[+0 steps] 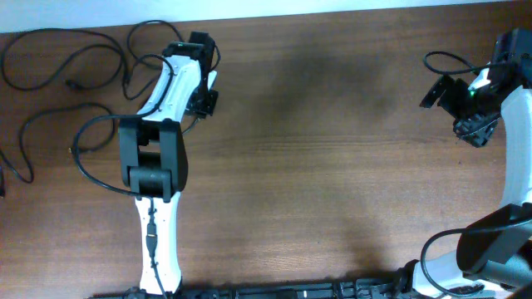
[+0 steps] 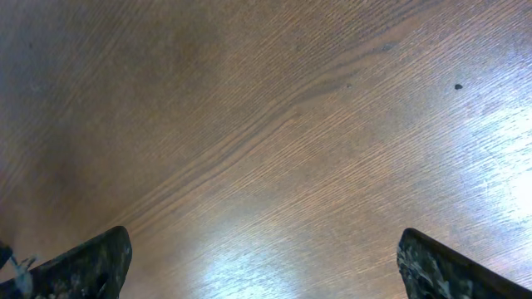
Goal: Untangle cables
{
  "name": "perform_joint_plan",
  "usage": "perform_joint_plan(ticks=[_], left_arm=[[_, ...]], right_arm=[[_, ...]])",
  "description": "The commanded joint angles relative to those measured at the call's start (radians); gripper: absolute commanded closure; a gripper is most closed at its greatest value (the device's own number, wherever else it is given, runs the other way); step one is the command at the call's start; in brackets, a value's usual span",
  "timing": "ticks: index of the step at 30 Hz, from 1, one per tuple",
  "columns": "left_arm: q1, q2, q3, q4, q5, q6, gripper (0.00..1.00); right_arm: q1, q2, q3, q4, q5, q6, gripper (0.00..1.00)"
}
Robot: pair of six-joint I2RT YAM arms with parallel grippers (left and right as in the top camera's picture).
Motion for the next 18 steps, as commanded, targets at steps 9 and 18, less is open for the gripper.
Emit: perform_joint_plan(ticks=[9, 18], left_arm=[[0.041, -0.093, 0.074, -0.06, -0.01, -0.114, 0.44], [0.043, -0.501, 0.113, -0.07, 0.254, -0.137, 0.06]], right_arm=[[-0.002, 0.005, 0.013, 0.0, 0.016, 0.006, 0.01], [-0.002, 0.005, 0.013, 0.0, 0.016, 0.006, 0.01]])
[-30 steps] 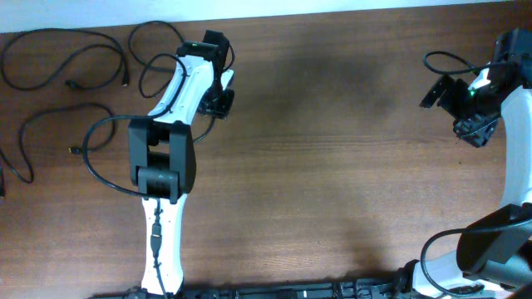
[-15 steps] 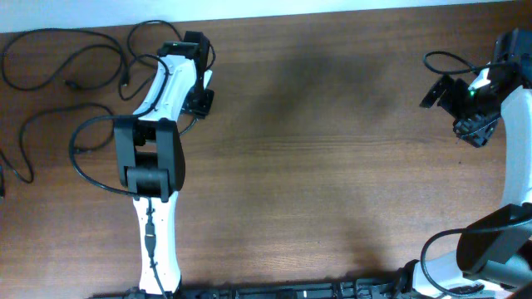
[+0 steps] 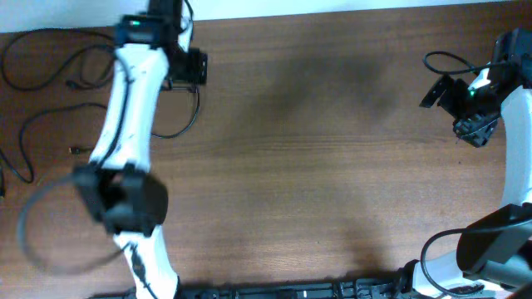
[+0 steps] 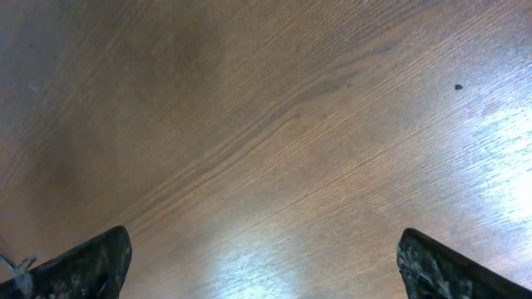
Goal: Untangle cables
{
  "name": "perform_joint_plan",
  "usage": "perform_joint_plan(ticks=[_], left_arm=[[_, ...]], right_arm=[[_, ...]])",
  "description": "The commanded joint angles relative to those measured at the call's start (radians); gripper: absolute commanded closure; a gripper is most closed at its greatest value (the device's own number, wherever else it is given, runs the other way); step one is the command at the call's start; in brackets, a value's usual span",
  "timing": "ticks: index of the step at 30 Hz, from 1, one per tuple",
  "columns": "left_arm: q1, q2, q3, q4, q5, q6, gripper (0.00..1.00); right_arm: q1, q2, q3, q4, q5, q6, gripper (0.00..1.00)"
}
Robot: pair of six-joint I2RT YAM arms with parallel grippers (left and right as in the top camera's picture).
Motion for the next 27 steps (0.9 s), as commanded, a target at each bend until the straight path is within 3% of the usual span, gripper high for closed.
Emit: perform_joint_plan(ticks=[1, 12, 16, 20, 24, 27], left_arm=[[0.007, -0.196, 0.027, -0.019, 0.107, -0.008, 0.01], [0.09, -0.602, 0.02, -0.188, 0.129, -0.031, 0.01], [0.107, -0.693, -0.121, -0.198, 0.128, -0.039, 0.01], [0.107, -0.802, -0.356, -0.107, 0.075, -0.076, 0.01], [0.107, -0.842, -0.491, -0.05, 0.058, -0.09, 0.01], [0.107, -0.832, -0.504, -0.052, 0.058, -0.09, 0.01]], right_arm=[[-0.002, 0.005, 0.013, 0.0, 0.016, 0.005, 0.01], [-0.002, 0.005, 0.013, 0.0, 0.016, 0.005, 0.01], [-0.002, 0.005, 0.013, 0.066, 0.015, 0.009, 0.01], [-0.002, 0.005, 0.013, 0.112, 0.015, 0.01, 0.01], [-0.002, 0.005, 0.013, 0.021, -0.29, 0.032, 0.01], [0.0, 0.005, 0.013, -0.034, -0.556, -0.145, 0.01]])
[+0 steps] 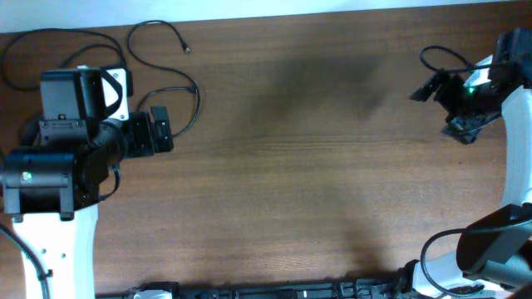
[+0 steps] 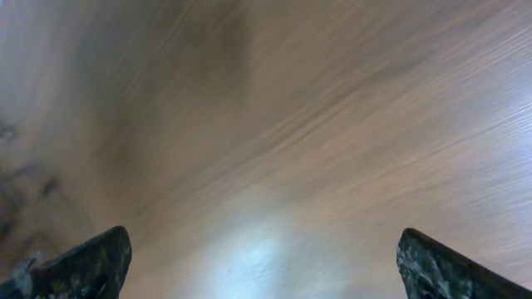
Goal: Untangle cables
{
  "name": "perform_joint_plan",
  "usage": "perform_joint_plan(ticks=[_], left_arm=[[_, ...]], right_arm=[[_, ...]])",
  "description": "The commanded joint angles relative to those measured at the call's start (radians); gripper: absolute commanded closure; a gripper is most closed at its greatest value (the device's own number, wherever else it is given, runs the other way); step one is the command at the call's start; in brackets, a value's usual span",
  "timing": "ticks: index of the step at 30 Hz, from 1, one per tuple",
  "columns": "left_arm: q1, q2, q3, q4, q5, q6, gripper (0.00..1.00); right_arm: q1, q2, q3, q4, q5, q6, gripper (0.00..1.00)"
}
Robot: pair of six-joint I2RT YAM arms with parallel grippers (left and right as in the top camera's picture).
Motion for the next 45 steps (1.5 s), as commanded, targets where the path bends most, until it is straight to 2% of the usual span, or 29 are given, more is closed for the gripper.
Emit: perform_joint_plan(ticks=[1, 5, 11, 16, 20, 23, 28, 35, 37, 40, 43, 45], left_arm=[[0.005, -0.009, -0.016, 0.006, -0.017, -0.018, 0.01], [0.005, -0.008, -0.016, 0.005, -0.014, -0.018, 0.01], [0.005, -0.008, -0.016, 0.005, -0.014, -0.018, 0.01], [0.005, -0.008, -0.016, 0.005, -0.014, -0.018, 0.01], [0.005, -0.008, -0.016, 0.005, -0.014, -0.018, 0.01], [0.005, -0.008, -0.016, 0.005, -0.014, -0.018, 0.01], [0.005, -0.008, -0.016, 0.005, -0.014, -0.018, 0.01], [0.005, -0.008, -0.016, 0.005, -0.014, -0.018, 0.01], [0.005, -0.008, -0.016, 0.005, -0.014, -0.018, 0.01], [0.005, -0.008, -0.016, 0.005, -0.014, -0.018, 0.01], [0.005, -0.008, -0.016, 0.005, -0.014, -0.018, 0.01], [0.005, -0.008, -0.016, 0.003, -0.014, -0.018, 0.01]], right_arm=[[0.001, 0.005, 0.01, -0.055, -0.377, -0.233, 0.01], [0.043, -0.022, 0.01, -0.225, -0.32, -0.343, 0.01], [0.257, -0.109, 0.01, -0.246, -0.197, -0.334, 0.01], [0.413, -0.251, 0.011, -0.251, 0.063, -0.153, 0.01], [0.411, -0.446, 0.011, -0.235, 0.124, -0.149, 0.01], [0.412, -0.568, 0.01, -0.249, 0.238, -0.074, 0.01], [0.412, -0.69, 0.01, -0.309, 0.235, -0.068, 0.01], [0.411, -0.697, 0.01, -0.313, 0.24, -0.069, 0.01], [0.412, -0.697, 0.01, -0.314, 0.317, -0.069, 0.01], [0.412, -0.697, 0.002, -0.313, 0.344, -0.15, 0.01], [0.411, -0.7, -0.056, -0.295, 0.354, -0.205, 0.01], [0.412, -0.736, -0.135, -0.208, 0.39, -0.209, 0.01]])
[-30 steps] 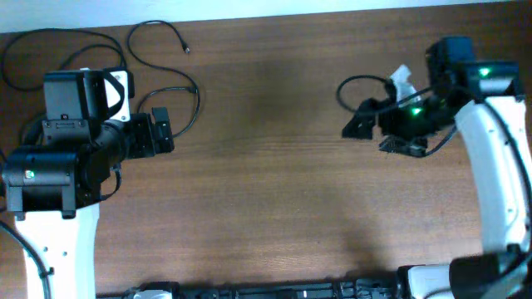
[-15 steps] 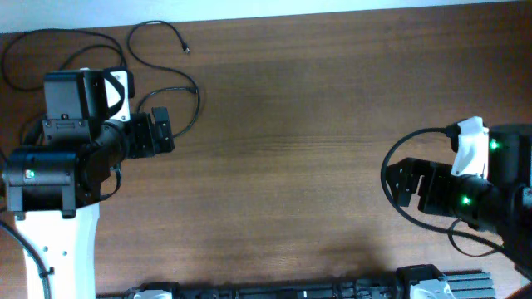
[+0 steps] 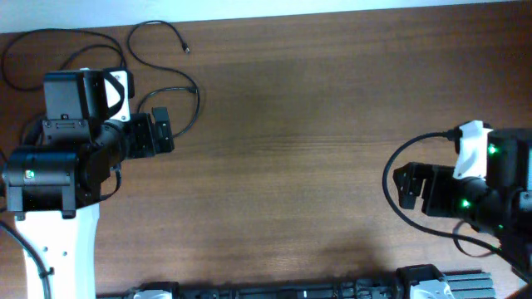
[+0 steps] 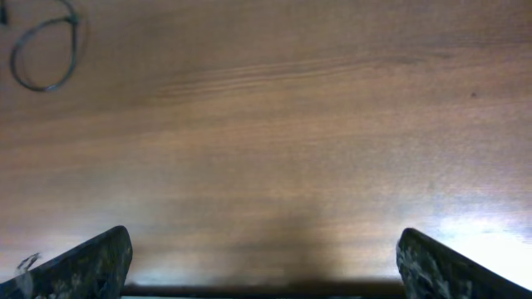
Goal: Untangle cables
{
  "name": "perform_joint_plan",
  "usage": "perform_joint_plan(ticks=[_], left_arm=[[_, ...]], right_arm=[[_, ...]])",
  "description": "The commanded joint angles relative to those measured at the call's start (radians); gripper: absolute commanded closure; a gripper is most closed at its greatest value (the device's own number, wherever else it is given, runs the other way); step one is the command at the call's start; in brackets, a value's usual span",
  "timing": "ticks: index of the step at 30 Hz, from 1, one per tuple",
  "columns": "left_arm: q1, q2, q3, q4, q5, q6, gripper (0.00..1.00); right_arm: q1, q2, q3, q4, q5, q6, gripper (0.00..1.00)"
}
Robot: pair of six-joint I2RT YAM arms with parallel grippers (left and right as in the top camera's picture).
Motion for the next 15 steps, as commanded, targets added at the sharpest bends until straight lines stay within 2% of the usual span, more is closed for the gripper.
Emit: perform_joint_plan(ticks=[1, 9, 15], left_arm=[[0.005, -0.008, -0.004, -0.001, -0.011, -0.013, 0.01], [0.005, -0.008, -0.004, -0.001, -0.011, -0.013, 0.01], [0.005, -0.008, -0.004, -0.001, -0.011, -0.013, 0.01]], right_arm=[[0.004, -0.065, -0.135, 0.126, 0.072, -0.043, 0.01], [-0.003, -0.471, -0.706, 0.67, 0.071, -0.222, 0.01], [-0.031, -0.811, -1.108, 1.052, 0.092, -0.223, 0.01]])
